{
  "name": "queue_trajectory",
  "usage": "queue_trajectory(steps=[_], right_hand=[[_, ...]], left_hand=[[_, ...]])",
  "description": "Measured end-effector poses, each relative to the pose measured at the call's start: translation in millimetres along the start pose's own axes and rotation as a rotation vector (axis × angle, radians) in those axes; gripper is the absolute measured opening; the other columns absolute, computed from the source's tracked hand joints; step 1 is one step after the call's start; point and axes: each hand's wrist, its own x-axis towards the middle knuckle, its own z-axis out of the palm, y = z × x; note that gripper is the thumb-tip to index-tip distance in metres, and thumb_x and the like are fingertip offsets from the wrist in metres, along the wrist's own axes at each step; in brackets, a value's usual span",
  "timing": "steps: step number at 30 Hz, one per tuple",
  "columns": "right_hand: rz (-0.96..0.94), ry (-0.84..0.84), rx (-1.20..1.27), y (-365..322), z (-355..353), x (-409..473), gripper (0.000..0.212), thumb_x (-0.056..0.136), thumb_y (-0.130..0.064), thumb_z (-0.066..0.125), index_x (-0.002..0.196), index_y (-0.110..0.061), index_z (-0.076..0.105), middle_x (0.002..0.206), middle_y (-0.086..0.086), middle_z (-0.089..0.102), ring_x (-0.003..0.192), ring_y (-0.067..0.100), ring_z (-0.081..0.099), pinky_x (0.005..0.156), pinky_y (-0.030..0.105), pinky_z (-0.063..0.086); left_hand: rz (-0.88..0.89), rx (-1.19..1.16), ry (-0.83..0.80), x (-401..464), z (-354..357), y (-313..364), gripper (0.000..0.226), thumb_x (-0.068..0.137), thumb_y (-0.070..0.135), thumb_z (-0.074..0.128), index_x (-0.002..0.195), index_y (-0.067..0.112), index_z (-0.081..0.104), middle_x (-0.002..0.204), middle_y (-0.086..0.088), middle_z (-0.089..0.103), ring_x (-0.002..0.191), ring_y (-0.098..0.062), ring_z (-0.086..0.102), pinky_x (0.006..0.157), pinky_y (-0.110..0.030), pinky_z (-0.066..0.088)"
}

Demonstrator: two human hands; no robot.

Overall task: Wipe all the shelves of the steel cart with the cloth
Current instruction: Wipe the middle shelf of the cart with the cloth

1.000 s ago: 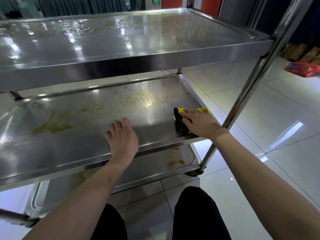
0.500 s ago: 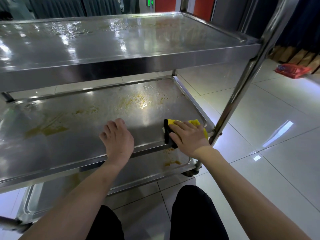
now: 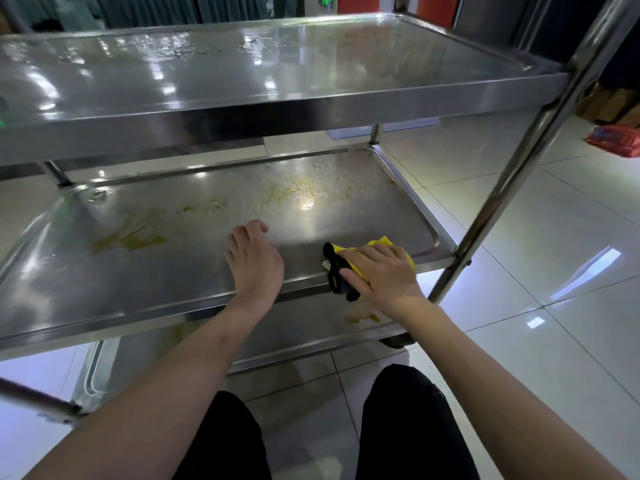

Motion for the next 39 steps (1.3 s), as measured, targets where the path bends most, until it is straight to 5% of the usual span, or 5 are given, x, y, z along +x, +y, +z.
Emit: queue_trajectory(steps=[5, 12, 18, 24, 39], right_hand=[[0.007, 0.02, -0.021, 14.4, -0.8, -2.5, 0.045, 0.104, -0.057, 0.038, 0.127, -0.031, 0.067, 0.116, -0.008, 0.071, 0.11, 0.028, 0.066, 0.094, 0.05, 0.048], [-0.025, 0.106, -0.039, 3.6, 7.6, -3.2, 0.044, 0.104, -0.055, 0.037, 0.126, -0.031, 0.067, 0.113, -0.008, 0.072, 0.106, 0.03, 0.065, 0.093, 0.049, 0.045], [-0.167, 0.18, 0.03, -48.5, 30.0, 0.8, 0.04, 0.103, -0.055, 0.045, 0.124, -0.031, 0.07, 0.112, -0.01, 0.071, 0.102, 0.026, 0.063, 0.092, 0.05, 0.046], [-0.242, 0.058, 0.03, -115.6, 45.1, 20.5, 0.041, 0.105, -0.058, 0.04, 0.129, -0.036, 0.065, 0.114, -0.013, 0.069, 0.103, 0.025, 0.062, 0.09, 0.048, 0.044], [-0.109, 0.149, 0.064, -36.6, 26.5, 1.2, 0.054, 0.109, -0.061, 0.028, 0.13, -0.033, 0.07, 0.11, -0.015, 0.071, 0.105, 0.022, 0.065, 0.094, 0.048, 0.044]], left_hand=[[0.134, 0.101, 0.021, 2.6, -26.5, -29.2, 0.046, 0.08, -0.012, 0.052, 0.119, 0.011, 0.049, 0.116, -0.015, 0.05, 0.101, -0.034, 0.046, 0.084, -0.042, 0.038], [0.019, 0.222, 0.048, -2.4, -56.4, -100.0, 0.044, 0.075, -0.007, 0.058, 0.115, 0.011, 0.051, 0.114, -0.02, 0.053, 0.101, -0.041, 0.048, 0.082, -0.052, 0.039], [-0.078, 0.219, 0.028, -4.0, -52.0, -93.5, 0.04, 0.082, -0.004, 0.053, 0.119, 0.012, 0.051, 0.115, -0.019, 0.054, 0.105, -0.04, 0.047, 0.085, -0.05, 0.039], [-0.086, 0.238, 0.039, -5.4, -54.8, -95.0, 0.04, 0.082, -0.001, 0.054, 0.119, 0.012, 0.05, 0.115, -0.017, 0.054, 0.104, -0.038, 0.047, 0.085, -0.048, 0.039], [-0.151, 0.298, 0.02, -5.7, -53.2, -95.9, 0.04, 0.082, -0.001, 0.046, 0.119, 0.012, 0.048, 0.114, -0.015, 0.053, 0.103, -0.037, 0.047, 0.084, -0.046, 0.039]])
